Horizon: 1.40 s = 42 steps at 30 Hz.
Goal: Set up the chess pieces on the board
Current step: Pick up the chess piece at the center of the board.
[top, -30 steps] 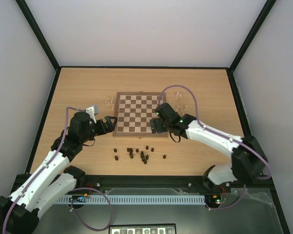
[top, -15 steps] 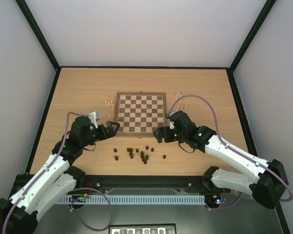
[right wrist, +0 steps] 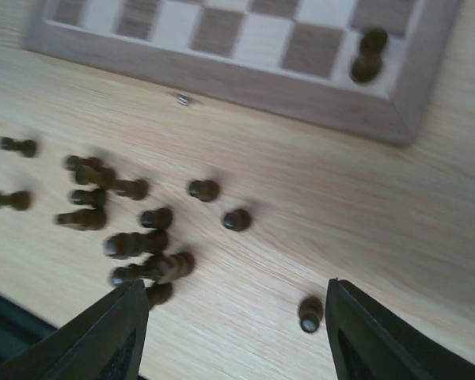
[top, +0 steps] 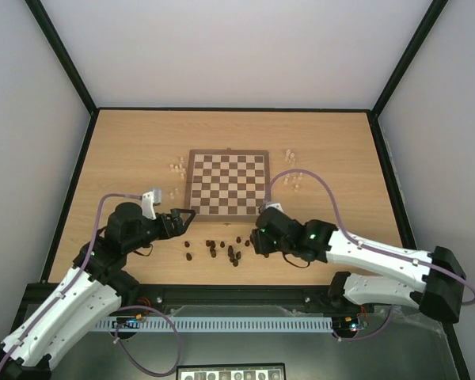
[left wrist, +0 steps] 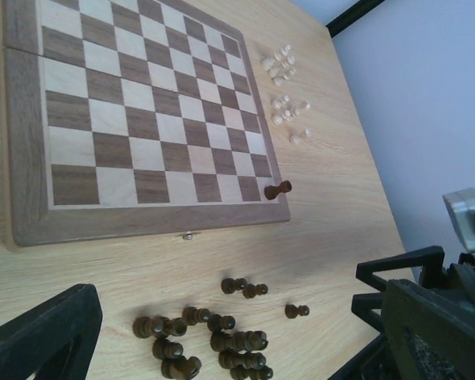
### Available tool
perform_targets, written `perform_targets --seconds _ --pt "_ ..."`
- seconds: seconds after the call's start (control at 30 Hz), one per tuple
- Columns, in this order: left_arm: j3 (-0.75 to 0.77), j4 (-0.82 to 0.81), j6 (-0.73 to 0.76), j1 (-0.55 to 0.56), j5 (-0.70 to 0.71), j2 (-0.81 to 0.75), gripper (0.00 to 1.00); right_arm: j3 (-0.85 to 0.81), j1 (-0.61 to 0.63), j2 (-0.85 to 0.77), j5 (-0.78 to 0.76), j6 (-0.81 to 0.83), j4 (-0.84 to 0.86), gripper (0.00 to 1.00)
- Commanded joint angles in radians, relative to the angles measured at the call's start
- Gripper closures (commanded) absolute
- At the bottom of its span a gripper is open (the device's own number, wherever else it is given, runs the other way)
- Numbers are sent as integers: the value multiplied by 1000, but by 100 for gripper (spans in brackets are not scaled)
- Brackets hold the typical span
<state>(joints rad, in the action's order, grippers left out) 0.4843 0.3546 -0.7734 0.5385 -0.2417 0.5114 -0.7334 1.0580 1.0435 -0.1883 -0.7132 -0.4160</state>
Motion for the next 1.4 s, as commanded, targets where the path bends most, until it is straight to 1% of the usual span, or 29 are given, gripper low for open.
perform_targets --seconds 0.0,0.1,0.17,0.3,0.4,0.53,0.7,0.83,1.13,1.37 --pt "-30 55 -34 12 51 -11 0 27 80 89 -200 -166 -150 40" --pt "-31 75 -53 15 96 11 0 36 128 137 -248 -244 -167 44" --pt "-15 89 -55 14 113 35 0 45 148 147 -266 -277 -178 48" --pt "-11 86 -46 15 115 64 1 100 149 111 -243 -292 -140 58" --pt "-17 77 -46 15 115 51 1 130 149 81 -207 -289 -101 61" --pt "-9 74 -43 15 120 41 0 142 149 84 -166 -269 -66 62" --pt "-2 63 -34 14 128 59 1 153 149 130 -126 -249 -4 63" --pt "-9 53 -32 15 128 72 0 145 149 169 -132 -242 5 67" --pt "-11 42 -26 14 128 79 1 119 148 234 -178 -245 -12 68" --pt "-13 37 -24 14 128 84 0 113 134 261 -181 -221 11 76"
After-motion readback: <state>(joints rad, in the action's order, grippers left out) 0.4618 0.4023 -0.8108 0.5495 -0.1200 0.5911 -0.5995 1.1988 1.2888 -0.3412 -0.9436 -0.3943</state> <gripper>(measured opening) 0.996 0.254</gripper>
